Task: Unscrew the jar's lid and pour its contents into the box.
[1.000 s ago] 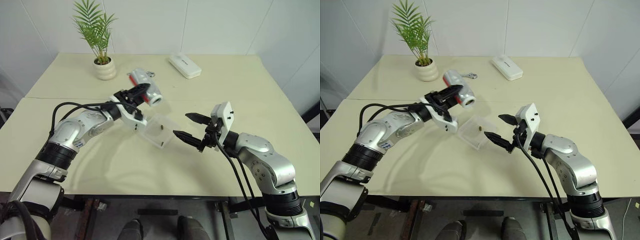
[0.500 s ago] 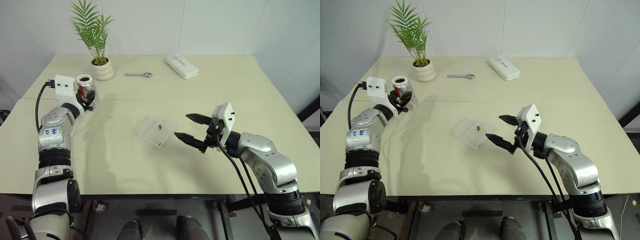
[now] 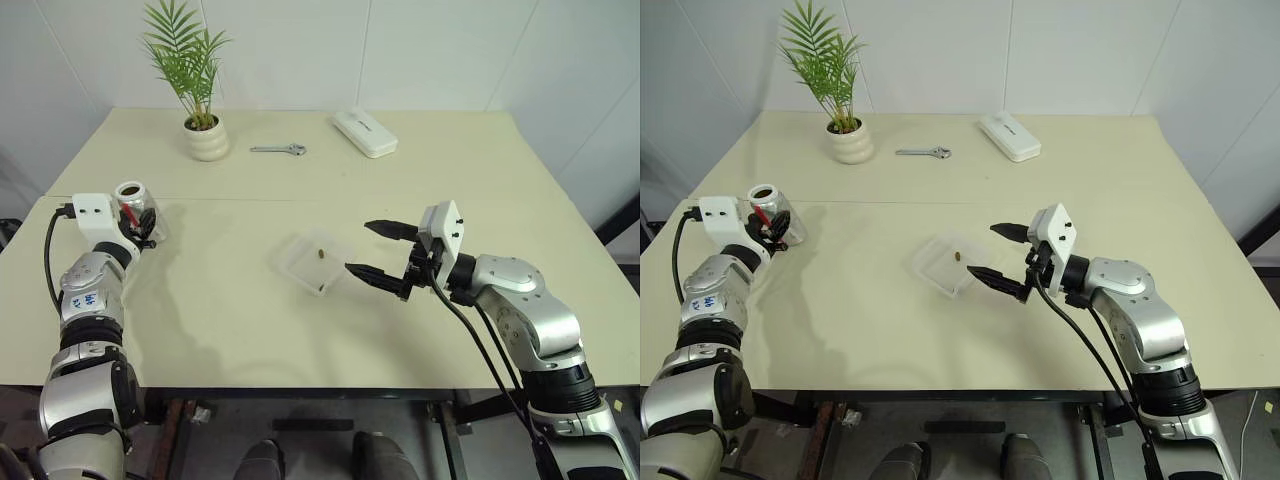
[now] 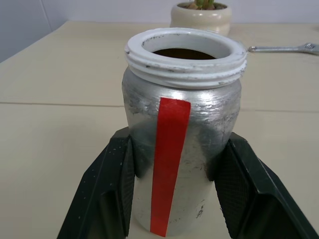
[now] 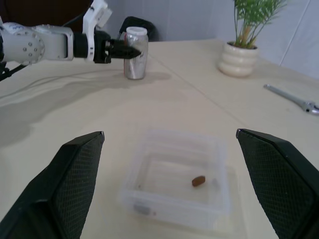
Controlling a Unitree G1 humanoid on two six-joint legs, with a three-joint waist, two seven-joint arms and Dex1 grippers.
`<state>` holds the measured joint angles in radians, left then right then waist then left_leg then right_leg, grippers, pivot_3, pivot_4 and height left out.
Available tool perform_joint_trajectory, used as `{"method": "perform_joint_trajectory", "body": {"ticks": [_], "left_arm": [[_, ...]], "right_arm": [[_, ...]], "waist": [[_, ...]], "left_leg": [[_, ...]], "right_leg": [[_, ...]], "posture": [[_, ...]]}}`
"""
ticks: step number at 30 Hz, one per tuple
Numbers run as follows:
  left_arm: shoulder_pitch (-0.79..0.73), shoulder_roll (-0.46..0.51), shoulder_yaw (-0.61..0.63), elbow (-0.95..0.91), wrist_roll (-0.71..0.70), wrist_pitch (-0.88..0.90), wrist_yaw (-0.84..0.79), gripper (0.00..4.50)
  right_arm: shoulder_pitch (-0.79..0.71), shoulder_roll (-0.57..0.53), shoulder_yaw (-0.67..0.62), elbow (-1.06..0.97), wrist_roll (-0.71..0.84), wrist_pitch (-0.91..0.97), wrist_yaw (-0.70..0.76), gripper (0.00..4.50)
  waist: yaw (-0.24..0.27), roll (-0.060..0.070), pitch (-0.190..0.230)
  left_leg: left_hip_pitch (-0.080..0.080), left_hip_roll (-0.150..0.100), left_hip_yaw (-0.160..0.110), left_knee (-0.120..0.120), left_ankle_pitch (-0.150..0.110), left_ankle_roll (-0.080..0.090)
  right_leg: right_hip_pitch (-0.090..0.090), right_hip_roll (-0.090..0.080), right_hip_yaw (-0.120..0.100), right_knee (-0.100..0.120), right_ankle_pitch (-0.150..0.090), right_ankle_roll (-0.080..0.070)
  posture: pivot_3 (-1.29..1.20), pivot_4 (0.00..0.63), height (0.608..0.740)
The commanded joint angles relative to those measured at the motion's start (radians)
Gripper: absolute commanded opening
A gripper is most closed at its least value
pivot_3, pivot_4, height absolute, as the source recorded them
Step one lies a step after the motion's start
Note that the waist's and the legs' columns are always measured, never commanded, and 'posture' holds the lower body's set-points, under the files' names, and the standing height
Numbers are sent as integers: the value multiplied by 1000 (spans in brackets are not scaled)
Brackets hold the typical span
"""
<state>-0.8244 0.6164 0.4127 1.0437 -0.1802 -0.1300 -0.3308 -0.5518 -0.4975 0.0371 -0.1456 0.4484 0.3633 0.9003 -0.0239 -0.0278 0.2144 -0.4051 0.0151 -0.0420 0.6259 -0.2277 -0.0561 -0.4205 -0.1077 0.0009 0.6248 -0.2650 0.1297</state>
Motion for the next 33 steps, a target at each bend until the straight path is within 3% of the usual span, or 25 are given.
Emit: {"method": "perform_joint_trajectory", "body": {"ticks": [1,5,7,14,17,23,29,33], "left_arm": [[1,16,20,8,-27,-42,3,1857],[15,21,23,16,-41,-55,-16,1857],[27,27,27,17,-47,-65,-22,2594],[87,38,30,-29,-60,-75,-37,4486],[152,37,31,-112,-73,-55,-48,4486],[413,54,21,-471,-114,36,-146,4486],[601,186,28,-673,-96,61,-297,4486],[685,238,17,-872,-165,39,-451,4486]], "right_arm": [[-23,15,6,-3,6,-48,33,4465],[-28,29,5,-2,15,-78,62,4465],[-32,35,0,4,12,-101,66,4500],[-29,40,-9,0,12,-148,71,4500],[-13,31,-8,-20,15,-147,72,4500],[19,-21,-51,-47,48,-101,79,4500],[77,-144,-119,35,22,-128,144,4500],[99,-186,-133,93,-14,-249,200,4500]], "waist": [[0,0,0],[-2,0,0],[-3,0,0],[-2,0,0],[-3,0,0],[-2,0,0],[-2,0,0],[0,1,0]], "left_leg": [[0,0,0,0,0,0],[0,0,0,0,0,0],[0,0,0,0,0,0],[0,0,0,0,0,0],[0,0,0,0,0,0],[1,1,1,-4,0,-1],[1,1,1,-5,0,-1],[2,1,3,-7,-1,0]], "right_leg": [[0,0,0,0,0,0],[0,0,0,0,0,0],[0,0,0,0,0,0],[0,0,0,0,0,0],[0,0,0,0,0,0],[0,0,1,-3,0,0],[0,0,0,-5,2,-4],[1,-1,0,-10,1,-6]], "posture": [[0,150,740],[0,150,740],[0,150,740],[0,150,740],[0,150,740],[0,150,740],[0,150,740],[0,150,740]]}}
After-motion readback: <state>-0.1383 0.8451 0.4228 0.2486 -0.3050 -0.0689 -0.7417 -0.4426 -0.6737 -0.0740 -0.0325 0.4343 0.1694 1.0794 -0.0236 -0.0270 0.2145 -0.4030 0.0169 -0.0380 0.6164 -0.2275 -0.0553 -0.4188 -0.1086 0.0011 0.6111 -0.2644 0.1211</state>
